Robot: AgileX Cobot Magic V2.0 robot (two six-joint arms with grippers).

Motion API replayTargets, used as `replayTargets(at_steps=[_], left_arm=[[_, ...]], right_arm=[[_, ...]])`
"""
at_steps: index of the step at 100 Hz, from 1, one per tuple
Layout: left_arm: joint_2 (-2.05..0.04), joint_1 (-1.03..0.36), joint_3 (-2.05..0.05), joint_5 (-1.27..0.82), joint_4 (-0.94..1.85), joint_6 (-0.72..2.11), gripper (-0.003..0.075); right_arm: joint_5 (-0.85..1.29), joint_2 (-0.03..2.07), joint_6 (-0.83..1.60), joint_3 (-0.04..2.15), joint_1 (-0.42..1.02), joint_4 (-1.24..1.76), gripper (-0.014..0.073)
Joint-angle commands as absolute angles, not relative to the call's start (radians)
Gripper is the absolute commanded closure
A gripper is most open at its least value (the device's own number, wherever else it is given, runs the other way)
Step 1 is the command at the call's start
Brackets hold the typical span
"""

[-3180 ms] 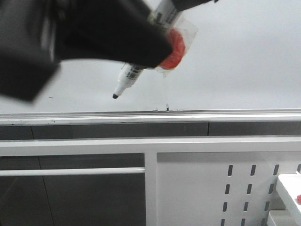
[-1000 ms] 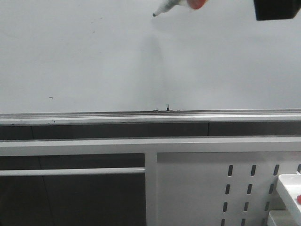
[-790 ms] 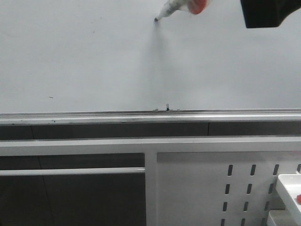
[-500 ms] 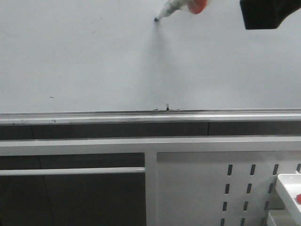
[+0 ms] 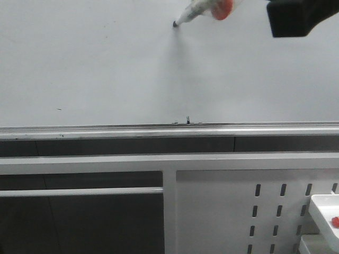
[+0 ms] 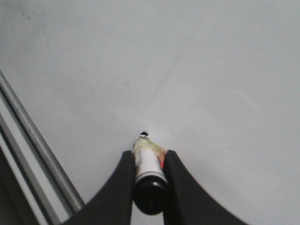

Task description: Write number 1 on whiteboard

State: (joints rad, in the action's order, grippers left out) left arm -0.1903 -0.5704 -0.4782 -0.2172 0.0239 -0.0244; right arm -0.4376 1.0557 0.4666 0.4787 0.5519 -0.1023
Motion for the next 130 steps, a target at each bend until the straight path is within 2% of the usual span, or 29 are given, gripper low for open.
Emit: replayTargets(at_steps=[1,39,60,76,92,110,120,130], left_arm=[[-0.202,-0.568,-0.503,-0.133,0.034,-0.037,0.074],[-0.202,-0.568,-0.503,-0.133,0.034,-0.037,0.074],[-0.202,-0.568,-0.503,-0.133,0.034,-0.037,0.074],[-0.202,-0.568,-0.503,-0.133,0.056,-0.037,0.074],[-0.216,-0.568,-0.503,-0.172,0.087,-0.037,0.0739],[-0.291,-0.57,-0.519,-0.281,0.087,-0.017,0.0732],[-0.353,-0.593,-0.566,-0.372,0.149,0.15,0.0671],[-0.426,-0.639,-0.638,-0.484,0.256,0.415,0.0571]], right_arm=[[-0.432,1.107,0.486,0.507,0.522,-0.031,0.0662],[-0.449,1.26,0.465,0.507,0.524,-0.031,0.0663],[-0.473,1.256,0.465,0.507,0.531,-0.031,0.0665],[-0.458,1.142,0.457,0.52,0.643,-0.031,0.0666],[-0.264,1.0,0.432,0.595,0.834,-0.031,0.0666],[0.025,0.94,0.432,0.716,0.94,-0.026,0.0666],[0.136,0.933,0.432,0.771,0.953,0.019,0.0666],[0.227,0.933,0.432,0.825,0.954,0.045,0.0666]])
